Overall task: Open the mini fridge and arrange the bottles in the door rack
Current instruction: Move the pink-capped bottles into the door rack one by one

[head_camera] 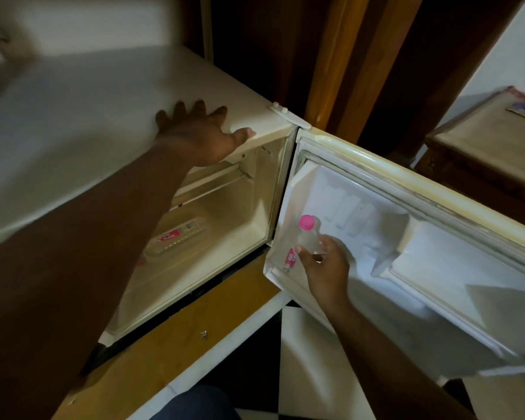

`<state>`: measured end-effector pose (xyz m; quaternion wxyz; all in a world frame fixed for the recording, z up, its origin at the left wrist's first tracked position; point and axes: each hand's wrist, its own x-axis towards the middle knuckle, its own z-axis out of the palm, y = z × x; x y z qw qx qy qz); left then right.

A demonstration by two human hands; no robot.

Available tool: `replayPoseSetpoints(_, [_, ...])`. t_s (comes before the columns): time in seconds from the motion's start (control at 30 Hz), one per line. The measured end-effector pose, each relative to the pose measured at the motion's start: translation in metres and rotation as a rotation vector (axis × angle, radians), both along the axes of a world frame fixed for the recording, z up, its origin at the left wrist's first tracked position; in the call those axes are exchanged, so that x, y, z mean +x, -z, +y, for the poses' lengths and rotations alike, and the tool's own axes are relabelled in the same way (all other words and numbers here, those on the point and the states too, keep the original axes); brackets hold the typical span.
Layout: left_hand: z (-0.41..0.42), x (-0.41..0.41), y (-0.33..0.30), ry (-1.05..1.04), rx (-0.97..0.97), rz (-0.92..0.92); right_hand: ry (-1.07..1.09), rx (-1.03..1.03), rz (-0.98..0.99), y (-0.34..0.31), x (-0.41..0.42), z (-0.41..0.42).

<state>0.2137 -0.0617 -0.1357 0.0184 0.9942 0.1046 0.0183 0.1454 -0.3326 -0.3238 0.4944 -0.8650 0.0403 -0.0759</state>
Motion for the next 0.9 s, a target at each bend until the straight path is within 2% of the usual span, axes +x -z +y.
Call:
replayPoseSetpoints(0.07, [0.000,0.000,-0.001,-0.003,0.005,0.006,0.090,0.093,0.012,0.004,-0.020,0.005])
replayPoseSetpoints(0.13, [0.000,-0.001,-0.002,-0.003,0.003,0.008,0.089,0.164,0.029,0.009,-0.039,0.017])
replayPoseSetpoints(0.4, [-0.004,-0.002,-0.003,-0.013,0.021,0.022,-0.235,0.263,0.205,0.014,-0.042,0.116])
replayPoseSetpoints(0.53, [-0.003,-0.001,-0.001,-0.010,0.010,0.033,-0.595,-0.131,0.123,0.024,-0.017,0.164])
replayPoseSetpoints(0.63, [-0.001,0.001,0.002,-0.012,0.013,0.025,-0.790,-0.307,0.051,0.028,0.009,0.194])
replayPoseSetpoints(0.8, [0.002,0.005,0.006,-0.012,0.018,-0.006,-0.950,-0.735,-0.087,0.039,0.041,0.233])
replayPoseSetpoints(0.9, [0.002,0.006,0.008,-0.019,0.005,-0.010,-1.032,-0.894,-0.037,0.044,0.048,0.255])
